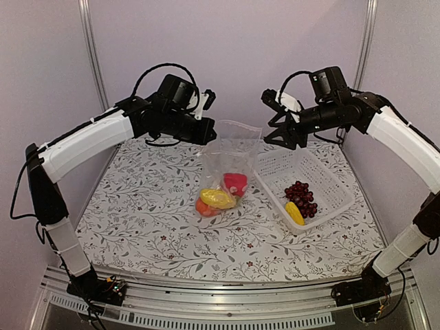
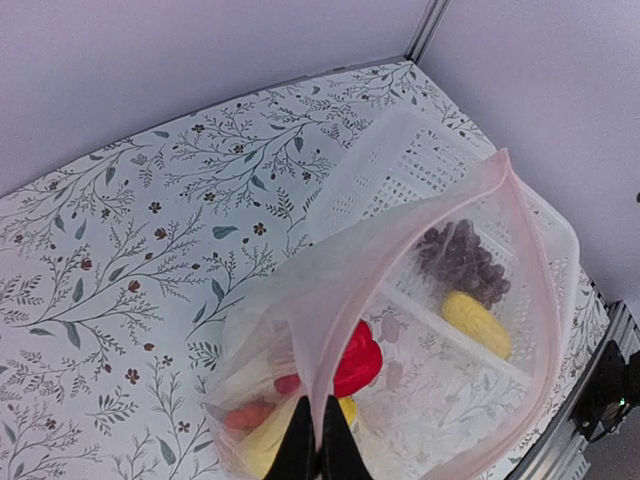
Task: Place the food in the zip-top bag and seal the zipper
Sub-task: Adjust the fake fruit in the bin.
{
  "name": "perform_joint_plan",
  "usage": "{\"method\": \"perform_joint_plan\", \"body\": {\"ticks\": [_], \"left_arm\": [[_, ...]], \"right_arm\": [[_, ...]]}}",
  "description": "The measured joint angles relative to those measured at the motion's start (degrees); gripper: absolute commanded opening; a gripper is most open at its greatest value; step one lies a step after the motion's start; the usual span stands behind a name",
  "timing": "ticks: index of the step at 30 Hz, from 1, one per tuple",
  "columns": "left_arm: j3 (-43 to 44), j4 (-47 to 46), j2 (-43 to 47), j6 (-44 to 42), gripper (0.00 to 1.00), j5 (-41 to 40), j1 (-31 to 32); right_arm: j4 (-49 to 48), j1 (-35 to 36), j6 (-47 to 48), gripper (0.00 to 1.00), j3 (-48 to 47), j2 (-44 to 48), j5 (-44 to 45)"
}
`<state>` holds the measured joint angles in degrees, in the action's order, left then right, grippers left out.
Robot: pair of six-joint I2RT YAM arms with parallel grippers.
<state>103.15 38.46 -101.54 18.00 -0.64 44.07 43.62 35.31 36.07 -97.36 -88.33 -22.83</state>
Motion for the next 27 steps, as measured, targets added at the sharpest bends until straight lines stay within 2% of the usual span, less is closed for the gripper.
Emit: {"method": "perform_joint_plan", "body": {"ticks": [9,16,27], "left_arm": [[0.00,0.00,0.00,-0.44,0.00,0.00,-0.13],[-0.15,-0.13,0.00,-0.42,0.00,0.00,-0.22],[-2.86,-1.33,0.11,-0.37,0.00,0.00,-0.31]], "right_arm": [[0.59,-8.59,2.60,0.55,8.50,1.36,2.27],[2.91,-9.33,14.40,0.47,13.57,-0.90,8.37],[3.61,-9.31,27.78,0.43,14.47,-10.27,10.40]]}}
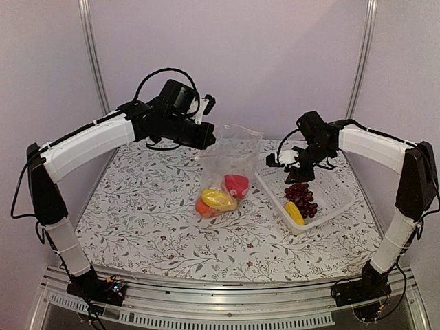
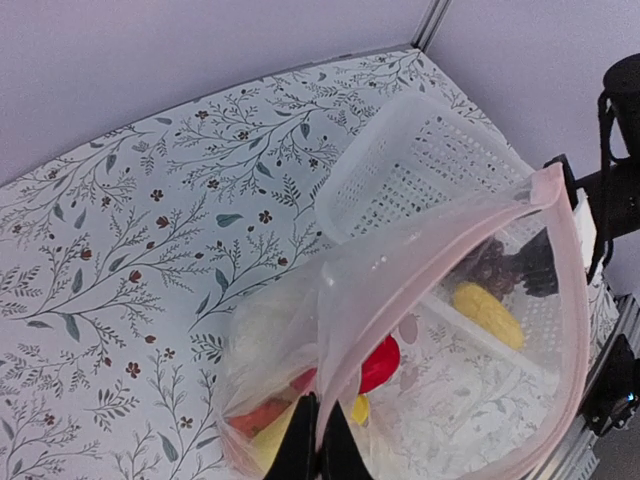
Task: Place the food in the zip-top bag and seal the zipper
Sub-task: Adjust the fake fruit in the bin.
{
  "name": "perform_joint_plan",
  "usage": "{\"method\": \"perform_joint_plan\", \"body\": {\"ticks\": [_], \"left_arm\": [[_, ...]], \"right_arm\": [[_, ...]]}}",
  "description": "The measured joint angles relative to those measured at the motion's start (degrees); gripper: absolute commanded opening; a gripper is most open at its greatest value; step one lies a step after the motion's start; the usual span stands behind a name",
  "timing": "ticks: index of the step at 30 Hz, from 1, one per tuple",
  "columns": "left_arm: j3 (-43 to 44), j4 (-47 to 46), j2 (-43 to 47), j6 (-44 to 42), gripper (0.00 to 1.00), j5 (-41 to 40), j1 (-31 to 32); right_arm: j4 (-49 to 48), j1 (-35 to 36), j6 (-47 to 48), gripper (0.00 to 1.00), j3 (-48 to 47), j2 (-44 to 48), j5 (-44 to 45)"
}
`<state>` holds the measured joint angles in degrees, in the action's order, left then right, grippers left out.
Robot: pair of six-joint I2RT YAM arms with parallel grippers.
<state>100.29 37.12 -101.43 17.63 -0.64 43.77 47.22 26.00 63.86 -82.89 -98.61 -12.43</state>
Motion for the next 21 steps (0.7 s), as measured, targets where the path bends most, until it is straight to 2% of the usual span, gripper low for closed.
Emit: {"method": "perform_joint_plan", "body": {"ticks": [9,21], "left_arm": [[-0.76,-0.13,0.72,0.26,0.00,0.02,-0.11],[-1.77,-0.37,2.25,0.90,0.00,0.02,-0.20]], "right_arm": [[-0.31,0.24,6.49,0.45,0.55,-8.26,4.15],[0.37,3.82,7.37,0.38,-2.38,-15.26,11.54]]}}
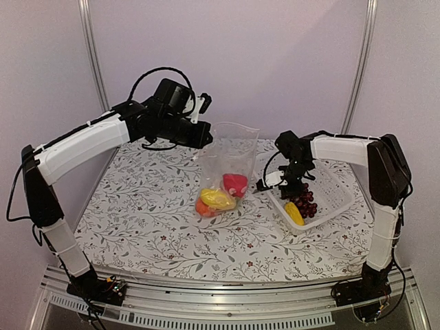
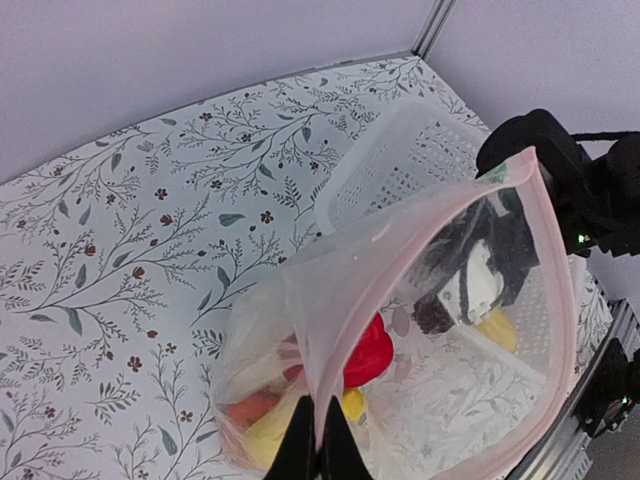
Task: Place the food in the zip-top bag and seal the zipper
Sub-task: Adjust the fake fruit in the bin.
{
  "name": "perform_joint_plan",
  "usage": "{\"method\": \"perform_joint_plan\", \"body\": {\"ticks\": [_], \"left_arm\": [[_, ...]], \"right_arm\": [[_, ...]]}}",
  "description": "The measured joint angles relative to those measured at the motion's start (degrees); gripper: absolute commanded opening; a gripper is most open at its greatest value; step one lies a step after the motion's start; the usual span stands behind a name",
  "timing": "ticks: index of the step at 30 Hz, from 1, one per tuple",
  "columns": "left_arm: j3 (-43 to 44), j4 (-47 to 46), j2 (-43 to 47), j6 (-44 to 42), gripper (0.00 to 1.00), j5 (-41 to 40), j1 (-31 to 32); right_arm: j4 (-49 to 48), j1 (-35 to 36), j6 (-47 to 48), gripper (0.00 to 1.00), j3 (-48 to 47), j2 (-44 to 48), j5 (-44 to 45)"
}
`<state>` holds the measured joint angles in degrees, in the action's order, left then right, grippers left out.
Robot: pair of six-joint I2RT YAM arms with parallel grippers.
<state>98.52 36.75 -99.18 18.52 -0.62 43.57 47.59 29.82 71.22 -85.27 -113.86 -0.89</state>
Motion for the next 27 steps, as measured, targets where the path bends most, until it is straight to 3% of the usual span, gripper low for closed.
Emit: {"method": "perform_joint_plan", "body": {"ticks": [13,27], "left_arm": [[-0.33,-0.02,0.20,0.20,0.00,-0.02,-0.04],[-0.52,-0.02,0.24,0.42,0.00,0.00,-0.11]], "right_arm": [[0.79,1.03,-3.39,0.35,-3.61,-2.36,4.76],[5.42,-2.19,-4.39,0.41,-3.58,-0.55,-1.40]]}}
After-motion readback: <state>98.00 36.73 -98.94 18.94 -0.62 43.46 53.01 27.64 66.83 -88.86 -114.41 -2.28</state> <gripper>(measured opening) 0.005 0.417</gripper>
